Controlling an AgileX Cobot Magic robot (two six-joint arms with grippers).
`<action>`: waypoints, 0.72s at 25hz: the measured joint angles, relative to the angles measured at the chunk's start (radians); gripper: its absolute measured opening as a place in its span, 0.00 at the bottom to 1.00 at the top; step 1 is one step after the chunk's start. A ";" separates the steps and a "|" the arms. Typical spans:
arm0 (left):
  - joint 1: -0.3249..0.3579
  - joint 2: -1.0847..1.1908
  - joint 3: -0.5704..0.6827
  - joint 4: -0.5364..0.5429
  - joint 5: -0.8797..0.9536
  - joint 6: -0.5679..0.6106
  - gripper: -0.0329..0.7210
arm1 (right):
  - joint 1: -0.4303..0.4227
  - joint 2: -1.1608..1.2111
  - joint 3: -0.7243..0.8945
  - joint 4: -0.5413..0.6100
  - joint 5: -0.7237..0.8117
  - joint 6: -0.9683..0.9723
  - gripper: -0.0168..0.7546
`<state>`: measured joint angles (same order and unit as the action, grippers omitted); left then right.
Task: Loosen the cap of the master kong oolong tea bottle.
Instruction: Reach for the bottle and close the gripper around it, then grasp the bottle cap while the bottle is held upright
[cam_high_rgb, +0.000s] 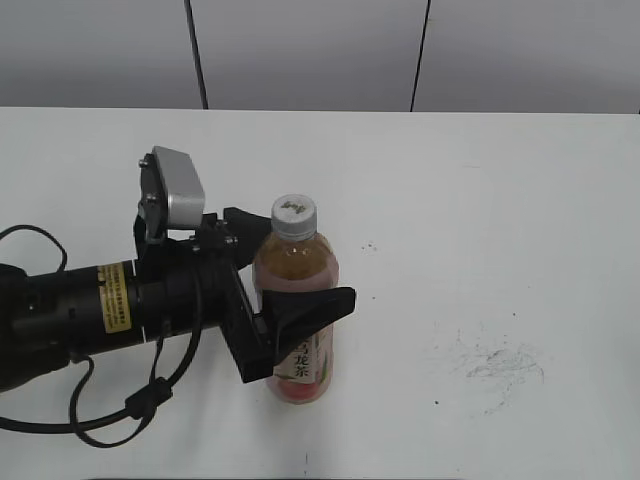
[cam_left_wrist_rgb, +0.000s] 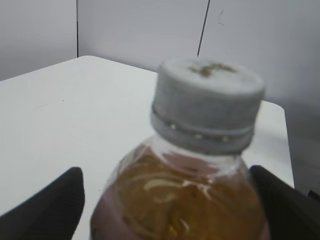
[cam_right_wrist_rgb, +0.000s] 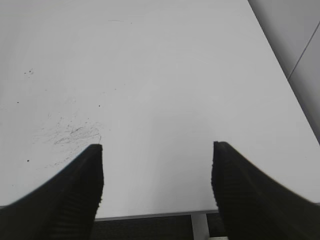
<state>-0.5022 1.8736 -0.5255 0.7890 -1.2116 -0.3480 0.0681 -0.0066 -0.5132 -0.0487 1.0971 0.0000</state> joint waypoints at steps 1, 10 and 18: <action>0.000 0.009 -0.004 0.000 0.000 0.000 0.82 | 0.000 0.000 0.000 0.000 0.000 0.000 0.68; -0.004 0.024 -0.009 0.011 -0.001 0.000 0.63 | 0.000 0.000 0.000 0.000 0.000 0.000 0.68; -0.004 0.024 -0.010 0.021 -0.001 0.002 0.63 | 0.000 0.000 0.000 0.000 0.000 0.000 0.68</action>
<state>-0.5059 1.8976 -0.5354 0.8098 -1.2128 -0.3463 0.0681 -0.0066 -0.5132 -0.0487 1.0971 0.0000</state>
